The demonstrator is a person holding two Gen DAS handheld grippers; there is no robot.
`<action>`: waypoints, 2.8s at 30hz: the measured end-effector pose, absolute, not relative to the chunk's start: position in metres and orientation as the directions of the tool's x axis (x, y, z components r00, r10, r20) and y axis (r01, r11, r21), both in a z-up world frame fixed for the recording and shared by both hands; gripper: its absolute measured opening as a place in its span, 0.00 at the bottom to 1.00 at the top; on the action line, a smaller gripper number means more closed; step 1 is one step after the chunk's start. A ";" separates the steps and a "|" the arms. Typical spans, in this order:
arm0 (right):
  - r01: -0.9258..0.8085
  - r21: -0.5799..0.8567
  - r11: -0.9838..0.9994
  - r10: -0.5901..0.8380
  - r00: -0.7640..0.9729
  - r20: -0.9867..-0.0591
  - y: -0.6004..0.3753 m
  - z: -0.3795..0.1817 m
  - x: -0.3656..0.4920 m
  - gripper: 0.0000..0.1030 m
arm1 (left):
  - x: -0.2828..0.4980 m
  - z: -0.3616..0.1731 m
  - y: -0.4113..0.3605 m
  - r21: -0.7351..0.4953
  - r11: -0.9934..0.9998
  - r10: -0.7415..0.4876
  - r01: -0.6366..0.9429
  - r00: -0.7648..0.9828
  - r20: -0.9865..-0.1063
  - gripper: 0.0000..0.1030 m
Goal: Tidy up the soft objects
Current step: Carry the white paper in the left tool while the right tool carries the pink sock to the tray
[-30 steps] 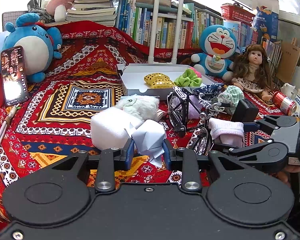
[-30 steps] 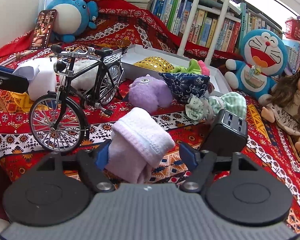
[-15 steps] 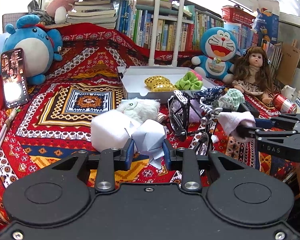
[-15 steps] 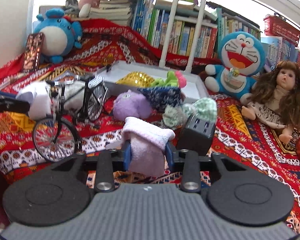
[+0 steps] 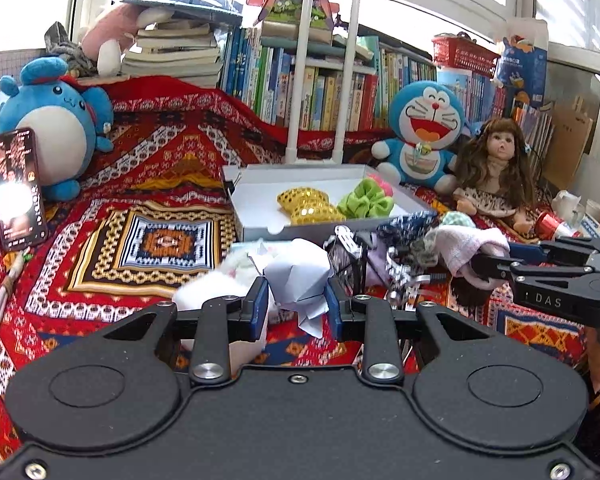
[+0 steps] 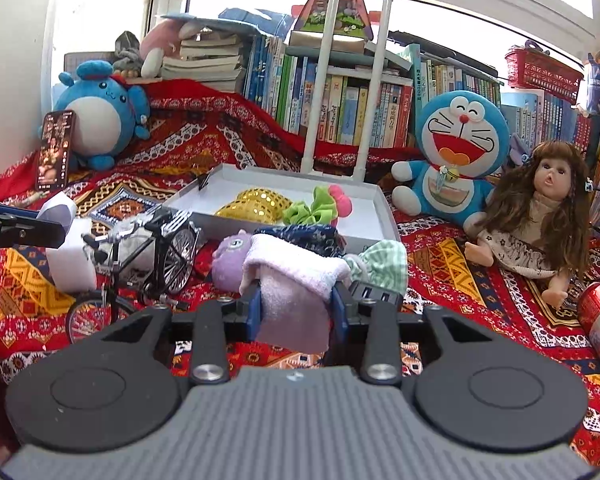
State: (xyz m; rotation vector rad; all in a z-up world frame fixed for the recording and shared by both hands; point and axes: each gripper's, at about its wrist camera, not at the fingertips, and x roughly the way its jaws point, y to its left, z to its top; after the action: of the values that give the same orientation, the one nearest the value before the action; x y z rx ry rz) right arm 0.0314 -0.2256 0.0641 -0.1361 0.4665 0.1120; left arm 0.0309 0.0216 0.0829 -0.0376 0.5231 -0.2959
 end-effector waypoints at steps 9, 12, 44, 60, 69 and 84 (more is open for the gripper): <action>-0.117 -0.072 0.991 0.075 0.897 -0.435 -0.230 0.073 0.037 0.40 | 0.045 0.100 0.016 -0.103 0.954 -0.298 0.283 0.838 -0.456 0.28; -0.107 -0.061 0.992 0.071 0.901 -0.429 -0.232 0.076 0.040 0.40 | 0.051 0.105 0.013 -0.100 0.953 -0.300 0.287 0.841 -0.450 0.28; -0.078 -0.001 0.997 0.071 0.910 -0.409 -0.240 0.111 0.102 0.41 | 0.142 0.138 -0.014 -0.151 0.941 -0.338 0.303 0.824 -0.454 0.28; -0.047 0.057 0.997 0.068 0.893 -0.444 -0.254 0.116 0.136 0.41 | 0.194 0.132 -0.015 -0.190 0.946 -0.324 0.263 0.793 -0.516 0.28; -0.044 0.066 0.997 0.070 0.870 -0.488 -0.252 0.113 0.163 0.41 | 0.226 0.124 -0.014 -0.205 0.950 -0.311 0.235 0.762 -0.568 0.28; -0.031 0.100 0.994 0.082 0.826 -0.558 -0.242 0.104 0.212 0.41 | 0.272 0.105 -0.020 -0.213 0.956 -0.293 0.204 0.717 -0.632 0.28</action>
State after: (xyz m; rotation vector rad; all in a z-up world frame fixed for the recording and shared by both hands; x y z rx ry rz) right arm 0.2118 -0.2416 0.1043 0.0882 0.5958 0.0603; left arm 0.2720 -0.0201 0.1047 -0.1312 0.7210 -0.2758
